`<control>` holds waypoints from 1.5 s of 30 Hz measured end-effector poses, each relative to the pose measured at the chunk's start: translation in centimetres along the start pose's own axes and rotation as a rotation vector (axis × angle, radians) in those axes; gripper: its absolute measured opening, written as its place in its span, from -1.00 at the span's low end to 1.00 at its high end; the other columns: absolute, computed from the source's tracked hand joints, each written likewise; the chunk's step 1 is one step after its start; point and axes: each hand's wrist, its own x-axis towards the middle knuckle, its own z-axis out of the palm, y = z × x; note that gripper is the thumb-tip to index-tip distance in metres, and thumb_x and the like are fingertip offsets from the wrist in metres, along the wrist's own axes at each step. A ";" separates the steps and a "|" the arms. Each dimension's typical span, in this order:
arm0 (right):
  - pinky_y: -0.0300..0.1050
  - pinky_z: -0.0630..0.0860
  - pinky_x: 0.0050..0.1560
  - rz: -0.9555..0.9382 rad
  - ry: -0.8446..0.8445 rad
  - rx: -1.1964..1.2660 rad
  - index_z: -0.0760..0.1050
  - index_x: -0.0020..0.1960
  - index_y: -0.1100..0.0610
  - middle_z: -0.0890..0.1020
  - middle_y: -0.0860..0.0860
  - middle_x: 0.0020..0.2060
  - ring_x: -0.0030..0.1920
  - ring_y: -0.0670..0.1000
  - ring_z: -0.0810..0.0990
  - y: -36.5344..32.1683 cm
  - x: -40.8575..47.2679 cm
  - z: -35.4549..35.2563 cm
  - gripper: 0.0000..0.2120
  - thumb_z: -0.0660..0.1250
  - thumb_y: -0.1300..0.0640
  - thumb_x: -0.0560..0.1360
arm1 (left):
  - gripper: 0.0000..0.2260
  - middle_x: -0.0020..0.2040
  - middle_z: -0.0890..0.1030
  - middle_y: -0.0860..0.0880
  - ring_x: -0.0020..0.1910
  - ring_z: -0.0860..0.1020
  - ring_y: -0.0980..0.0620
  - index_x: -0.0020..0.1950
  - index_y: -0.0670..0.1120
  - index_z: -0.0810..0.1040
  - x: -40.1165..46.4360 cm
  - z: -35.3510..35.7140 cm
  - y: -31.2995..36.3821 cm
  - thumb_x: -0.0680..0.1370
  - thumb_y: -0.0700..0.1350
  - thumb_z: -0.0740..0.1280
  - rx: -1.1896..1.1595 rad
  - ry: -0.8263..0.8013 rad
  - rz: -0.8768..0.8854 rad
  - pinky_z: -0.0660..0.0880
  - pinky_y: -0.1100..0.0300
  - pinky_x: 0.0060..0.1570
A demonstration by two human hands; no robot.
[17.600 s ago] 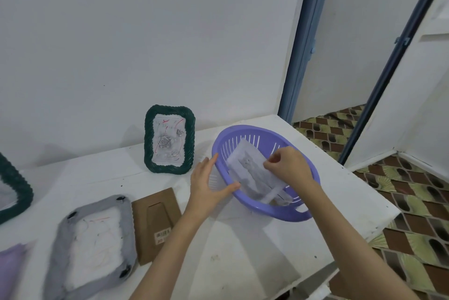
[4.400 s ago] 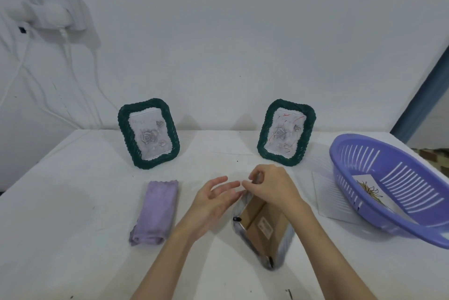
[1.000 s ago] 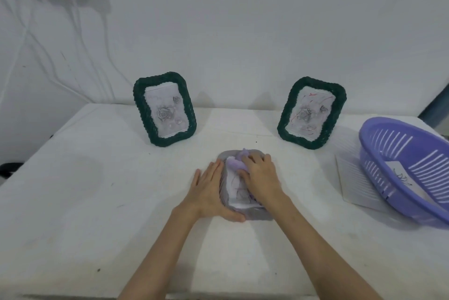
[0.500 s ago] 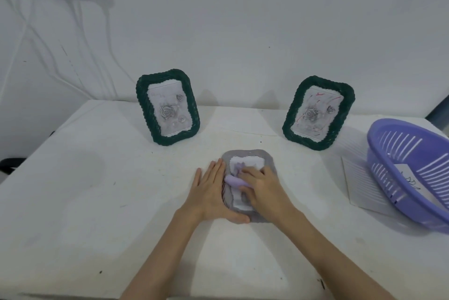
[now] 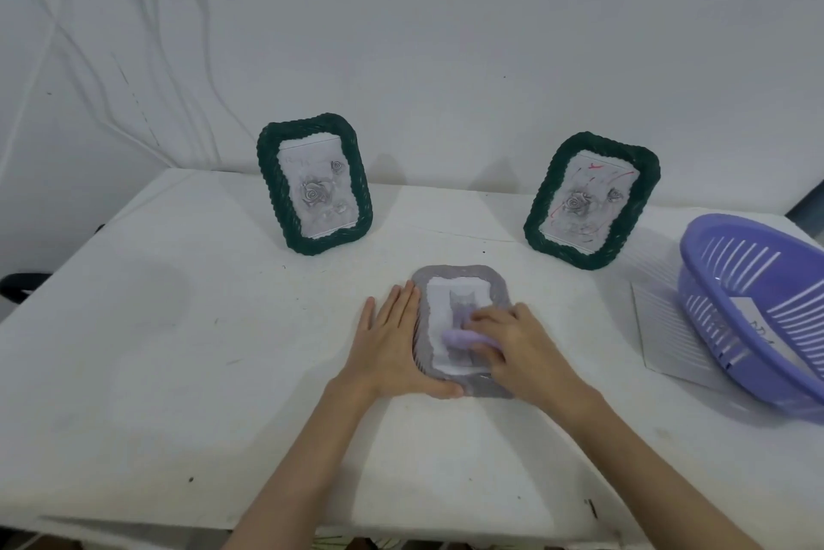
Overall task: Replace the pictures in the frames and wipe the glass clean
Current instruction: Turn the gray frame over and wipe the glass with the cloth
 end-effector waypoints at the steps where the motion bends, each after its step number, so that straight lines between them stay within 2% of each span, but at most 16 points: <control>1: -0.09 0.36 -0.04 0.076 -0.002 -0.016 0.58 0.11 -0.07 0.58 -0.05 0.12 -0.09 0.11 0.42 0.4 1.0 0.2 -0.72 0.23 0.18 0.50 | 0.27 0.53 -0.26 0.03 0.49 -0.29 0.11 0.49 -0.10 -0.31 0.0 0.1 -0.1 0.06 0.55 0.18 0.003 0.003 0.004 -0.34 0.00 0.45; 4: 0.00 0.36 0.01 0.075 -0.008 -0.016 0.56 0.14 0.09 0.56 0.04 0.18 -0.07 0.19 0.43 -1.6 2.4 1.0 -0.73 0.19 0.14 0.51 | 0.25 0.53 -0.25 0.03 0.49 -0.27 0.13 0.50 -0.10 -0.28 -0.1 0.3 -0.1 0.02 0.56 0.08 0.007 0.029 0.018 -0.33 0.00 0.46; 8: -0.13 0.32 0.07 -0.046 -0.094 0.053 0.54 0.16 0.07 0.51 -0.07 0.22 -0.05 0.05 0.38 -3.0 -2.0 -0.1 -0.50 -0.04 -0.14 0.51 | 0.26 0.54 -0.22 0.03 0.50 -0.25 0.13 0.50 -0.11 -0.26 0.0 0.4 0.0 0.01 0.57 0.06 0.005 0.037 0.011 -0.30 -0.02 0.47; 10: -0.13 0.36 0.06 0.040 -0.074 0.068 0.59 0.08 0.08 0.57 -0.04 0.12 -0.08 0.00 0.39 -1.2 -2.8 -1.1 -0.62 0.11 -0.10 0.52 | 0.28 0.53 -0.23 0.02 0.50 -0.26 0.12 0.50 -0.12 -0.28 0.1 0.3 0.0 0.01 0.57 0.08 0.001 0.020 0.015 -0.32 -0.03 0.46; 13: -0.12 0.33 0.03 0.162 -0.028 0.043 0.63 0.00 0.09 0.61 0.01 0.03 -0.07 0.10 0.48 0.3 -0.8 -1.1 -0.78 0.27 0.03 0.49 | 0.28 0.53 -0.26 0.01 0.50 -0.27 0.10 0.49 -0.12 -0.30 0.1 0.3 -0.2 0.01 0.57 0.08 0.003 -0.001 0.017 -0.33 -0.02 0.46; 15: -0.15 0.29 0.03 0.134 -0.058 0.061 0.62 -0.02 0.10 0.60 0.01 0.03 -0.01 0.14 0.50 -1.1 0.0 0.1 -0.74 0.22 0.02 0.47 | 0.28 0.53 -0.25 0.01 0.50 -0.26 0.11 0.49 -0.12 -0.30 0.1 0.3 -0.1 0.00 0.57 0.07 0.010 0.004 0.013 -0.32 -0.01 0.46; 18: -0.27 0.22 -0.01 0.009 -0.089 0.070 0.62 -0.03 0.10 0.60 -0.02 0.03 -0.05 0.04 0.47 -2.1 -2.4 -0.3 -0.78 0.21 0.11 0.51 | 0.29 0.53 -0.23 0.03 0.50 -0.25 0.12 0.50 -0.11 -0.28 0.0 0.2 0.1 -0.01 0.57 0.08 -0.007 0.006 0.002 -0.31 -0.01 0.46; 20: -0.27 0.21 -0.06 0.046 -0.074 0.065 0.63 -0.06 0.10 0.63 -0.01 0.00 -0.09 0.01 0.47 -0.8 -3.3 -1.6 -0.82 0.24 0.15 0.50 | 0.29 0.53 -0.23 0.03 0.50 -0.25 0.11 0.50 -0.11 -0.29 0.0 0.1 0.1 -0.01 0.57 0.08 -0.003 -0.001 0.008 -0.31 -0.02 0.46; 23: -0.17 0.29 -0.04 0.143 -0.035 0.036 0.62 -0.04 0.10 0.63 -0.02 0.00 -0.08 0.12 0.49 0.6 -1.8 -1.4 -0.79 0.22 0.12 0.51 | 0.28 0.53 -0.24 0.02 0.50 -0.26 0.10 0.49 -0.11 -0.30 0.1 0.1 -0.1 0.00 0.57 0.07 0.008 -0.009 0.010 -0.33 -0.01 0.46; 27: -0.34 0.18 -0.05 0.059 -0.082 0.091 0.61 -0.04 0.13 0.65 -0.01 -0.05 -0.09 0.05 0.53 -0.9 -2.7 -0.4 -0.75 0.17 0.11 0.49 | 0.28 0.53 -0.23 0.02 0.50 -0.25 0.11 0.50 -0.11 -0.28 0.1 0.3 -0.1 -0.01 0.57 0.08 0.007 -0.005 0.010 -0.32 -0.01 0.46; 29: -0.30 0.22 -0.05 0.061 -0.089 0.115 0.60 -0.03 0.12 0.64 -0.04 -0.09 -0.13 0.06 0.51 -0.2 -3.8 -1.3 -0.76 0.17 0.10 0.51 | 0.29 0.53 -0.23 0.03 0.50 -0.25 0.11 0.50 -0.11 -0.28 0.1 0.2 -0.1 -0.01 0.57 0.09 -0.008 -0.013 0.007 -0.31 -0.02 0.46; 32: -0.17 0.28 -0.06 0.151 0.003 0.079 0.60 -0.03 0.11 0.64 -0.02 -0.11 -0.14 0.12 0.47 0.9 -2.4 -1.6 -0.81 0.21 0.12 0.53 | 0.29 0.53 -0.24 0.04 0.50 -0.26 0.11 0.50 -0.10 -0.29 0.2 0.1 -0.2 -0.01 0.57 0.10 -0.008 -0.024 0.002 -0.31 -0.02 0.47; 35: -0.22 0.23 -0.13 0.128 0.005 0.072 0.59 -0.08 0.17 0.63 0.04 -0.16 -0.20 0.04 0.39 -0.7 -2.2 -0.5 -0.83 0.23 0.16 0.52 | 0.29 0.53 -0.23 0.03 0.50 -0.25 0.11 0.50 -0.11 -0.28 0.2 0.2 -0.1 -0.02 0.57 0.09 -0.003 -0.020 0.001 -0.30 -0.02 0.47; 38: -0.25 0.21 -0.14 0.031 -0.061 0.110 0.58 -0.11 0.11 0.62 -0.01 -0.22 -0.28 -0.03 0.38 -0.4 -4.2 -1.6 -0.83 0.20 0.17 0.50 | 0.30 0.53 -0.24 0.04 0.50 -0.26 0.12 0.50 -0.11 -0.28 0.1 0.1 -0.1 -0.02 0.56 0.11 -0.009 -0.030 0.003 -0.30 -0.03 0.47; 42: -0.14 0.31 -0.08 0.135 -0.045 0.077 0.57 -0.10 0.07 0.61 -0.03 -0.20 -0.19 0.08 0.45 1.4 -2.1 -2.0 -0.77 0.14 0.09 0.52 | 0.29 0.53 -0.25 0.04 0.50 -0.27 0.12 0.50 -0.10 -0.29 0.2 0.0 -0.3 -0.01 0.57 0.11 -0.012 -0.037 -0.001 -0.31 -0.03 0.47; 45: -0.24 0.28 -0.08 0.055 -0.108 0.095 0.56 -0.10 0.11 0.60 -0.02 -0.21 -0.20 0.04 0.41 0.7 -2.8 -1.3 -0.75 0.13 0.07 0.52 | 0.29 0.53 -0.24 0.04 0.50 -0.27 0.12 0.50 -0.10 -0.29 0.1 0.0 -0.2 -0.01 0.56 0.11 -0.002 -0.034 0.003 -0.31 -0.02 0.47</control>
